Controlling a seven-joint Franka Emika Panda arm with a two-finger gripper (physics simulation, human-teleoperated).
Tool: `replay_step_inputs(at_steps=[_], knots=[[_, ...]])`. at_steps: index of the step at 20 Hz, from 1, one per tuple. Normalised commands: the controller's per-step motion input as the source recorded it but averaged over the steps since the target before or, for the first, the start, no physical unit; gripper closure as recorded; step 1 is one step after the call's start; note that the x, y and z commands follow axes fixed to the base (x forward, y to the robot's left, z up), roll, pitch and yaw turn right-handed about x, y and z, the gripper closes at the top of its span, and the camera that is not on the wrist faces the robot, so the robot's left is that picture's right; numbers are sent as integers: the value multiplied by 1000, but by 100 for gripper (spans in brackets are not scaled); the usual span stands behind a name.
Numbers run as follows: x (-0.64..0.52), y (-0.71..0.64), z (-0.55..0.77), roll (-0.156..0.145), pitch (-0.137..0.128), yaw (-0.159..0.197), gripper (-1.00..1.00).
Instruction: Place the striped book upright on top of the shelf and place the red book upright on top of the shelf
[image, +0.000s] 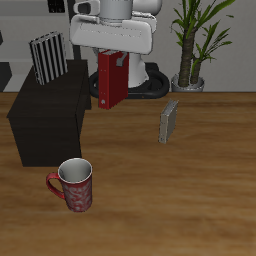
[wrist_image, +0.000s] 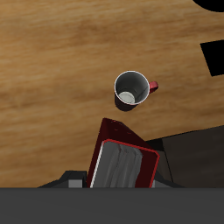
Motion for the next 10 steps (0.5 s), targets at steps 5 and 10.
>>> replay_step_inputs(at_steps=[5, 10], knots=[[-250, -529, 90, -7, -10, -44, 100], [-228, -359, 92, 6, -3, -23, 100]])
